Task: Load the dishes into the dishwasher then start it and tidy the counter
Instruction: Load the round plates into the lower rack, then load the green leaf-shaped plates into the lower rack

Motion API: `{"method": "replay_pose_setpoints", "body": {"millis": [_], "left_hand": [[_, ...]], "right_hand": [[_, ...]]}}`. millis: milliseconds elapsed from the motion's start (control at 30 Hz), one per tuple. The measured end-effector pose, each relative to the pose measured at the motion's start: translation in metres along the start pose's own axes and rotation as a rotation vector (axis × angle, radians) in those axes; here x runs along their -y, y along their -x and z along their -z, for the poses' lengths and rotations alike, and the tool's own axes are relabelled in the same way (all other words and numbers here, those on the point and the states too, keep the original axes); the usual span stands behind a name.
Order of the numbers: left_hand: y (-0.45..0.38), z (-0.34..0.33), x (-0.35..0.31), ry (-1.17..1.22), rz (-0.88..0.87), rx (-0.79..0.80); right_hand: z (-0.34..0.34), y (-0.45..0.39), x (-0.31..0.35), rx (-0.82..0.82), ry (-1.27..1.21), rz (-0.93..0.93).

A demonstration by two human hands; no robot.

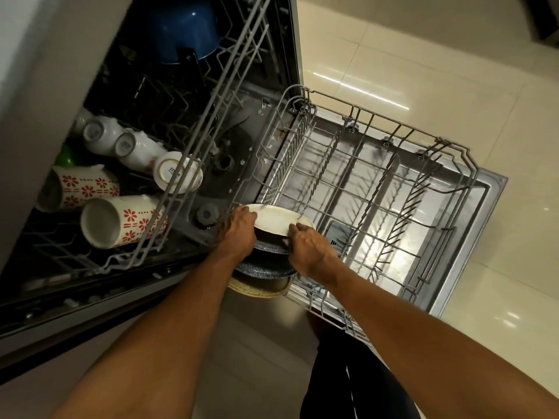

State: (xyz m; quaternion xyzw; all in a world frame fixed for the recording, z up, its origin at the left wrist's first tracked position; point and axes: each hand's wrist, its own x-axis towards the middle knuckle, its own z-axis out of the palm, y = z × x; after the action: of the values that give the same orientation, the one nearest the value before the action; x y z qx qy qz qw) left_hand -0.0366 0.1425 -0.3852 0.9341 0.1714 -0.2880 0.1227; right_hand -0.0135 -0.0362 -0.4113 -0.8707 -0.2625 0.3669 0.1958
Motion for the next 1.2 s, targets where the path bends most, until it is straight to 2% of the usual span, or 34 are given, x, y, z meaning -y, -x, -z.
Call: {"method": "replay_pose_setpoints", "body": {"millis": [233,433,533,667,833,933,1200], "left_hand": [[0.03,0.009,-0.015,-0.011,-0.019,-0.109],[0.092,0.035,-0.042,-0.028,0.04,-0.072],[0.126,0.053,-0.062,-0.022,0.037,-0.063],[0.173,0.068,-0.075,0.05,0.026,-0.147],[0.238,0.094,-0.072,0.026,0.085,-0.203],[0.282,0.108,-0.057,0.047,0.147,-0.293],[0.425,0.128,-0.007,0.081,0.294,-0.45]], "right_hand": [[0.017,0.026,0.007,-0.024,0.07,0.002],[0.048,0.073,0.033,0.037,0.225,0.039],[0.055,0.099,0.052,0.025,0.299,0.097],[0.057,0.127,0.078,-0.024,0.351,0.216],[0.065,0.165,0.118,-0.021,0.468,0.325],[0.077,0.198,0.15,-0.058,0.512,0.391],[0.101,0.284,0.258,-0.116,0.511,0.599]]}}
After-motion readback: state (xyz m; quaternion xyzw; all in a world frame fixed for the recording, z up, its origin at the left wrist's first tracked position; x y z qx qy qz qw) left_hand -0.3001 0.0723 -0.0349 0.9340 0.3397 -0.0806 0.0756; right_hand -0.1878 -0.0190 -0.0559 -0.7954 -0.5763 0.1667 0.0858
